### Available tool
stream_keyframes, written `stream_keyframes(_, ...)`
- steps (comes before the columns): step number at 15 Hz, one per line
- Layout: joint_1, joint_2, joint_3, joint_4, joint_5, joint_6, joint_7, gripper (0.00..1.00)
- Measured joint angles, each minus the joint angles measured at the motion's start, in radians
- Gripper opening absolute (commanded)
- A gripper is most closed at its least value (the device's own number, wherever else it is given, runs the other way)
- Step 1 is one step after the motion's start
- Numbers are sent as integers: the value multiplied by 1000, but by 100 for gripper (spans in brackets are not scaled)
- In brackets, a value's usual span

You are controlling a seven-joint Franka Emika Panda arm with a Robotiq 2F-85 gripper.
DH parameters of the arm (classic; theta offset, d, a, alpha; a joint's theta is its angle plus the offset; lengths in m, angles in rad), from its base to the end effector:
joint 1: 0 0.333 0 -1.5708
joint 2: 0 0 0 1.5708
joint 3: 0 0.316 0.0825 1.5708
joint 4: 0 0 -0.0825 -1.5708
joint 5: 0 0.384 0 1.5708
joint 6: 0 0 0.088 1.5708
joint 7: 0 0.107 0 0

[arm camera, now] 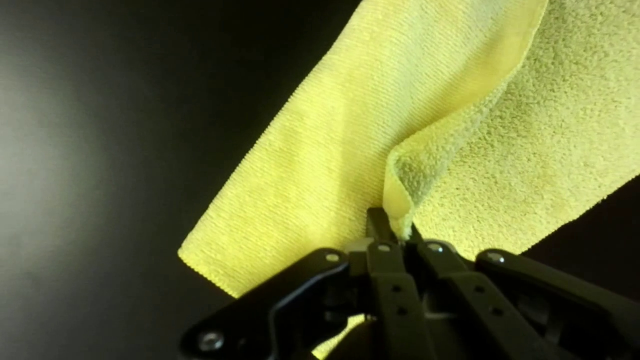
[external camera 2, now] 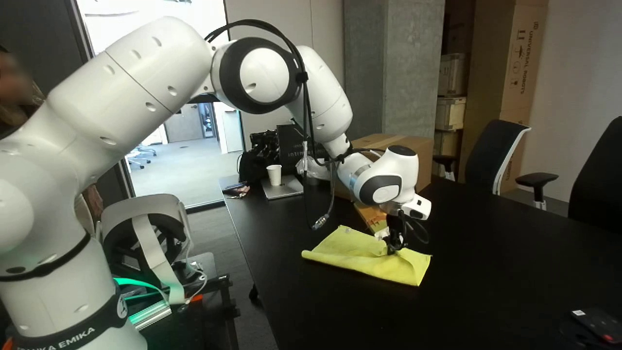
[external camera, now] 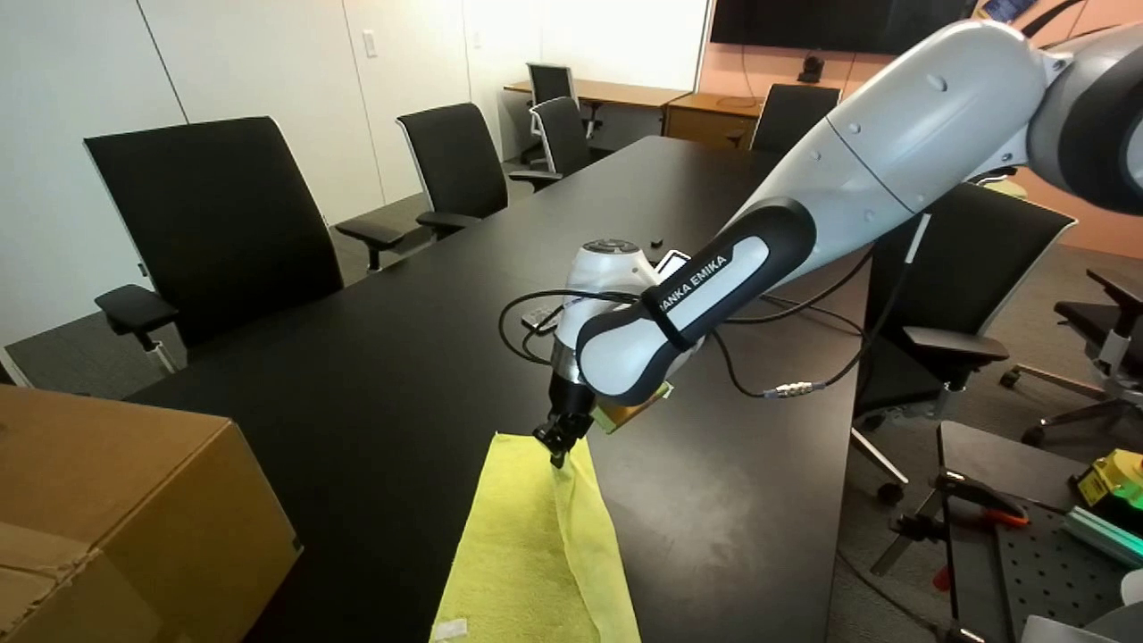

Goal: Fold the cloth in half

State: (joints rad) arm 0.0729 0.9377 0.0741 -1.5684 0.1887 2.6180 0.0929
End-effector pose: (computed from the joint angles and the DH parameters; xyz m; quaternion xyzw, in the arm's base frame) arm 0.6914 0.0910 0.0977 -0.9929 0.0686 -0.0451 0.0865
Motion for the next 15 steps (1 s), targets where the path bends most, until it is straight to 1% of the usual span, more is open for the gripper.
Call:
stream_keyframes(3,-3,3,15,44,0,9,0,5)
stream_keyframes(5,-3,1,29,71,1,38,1,5)
stream_keyframes(8,11,3,36,103,0,66,3,5)
stream_keyframes(11,51,29,23,146,-11,66,19,5)
stream_keyframes(15,116,101,10,230,-27,65,52,5)
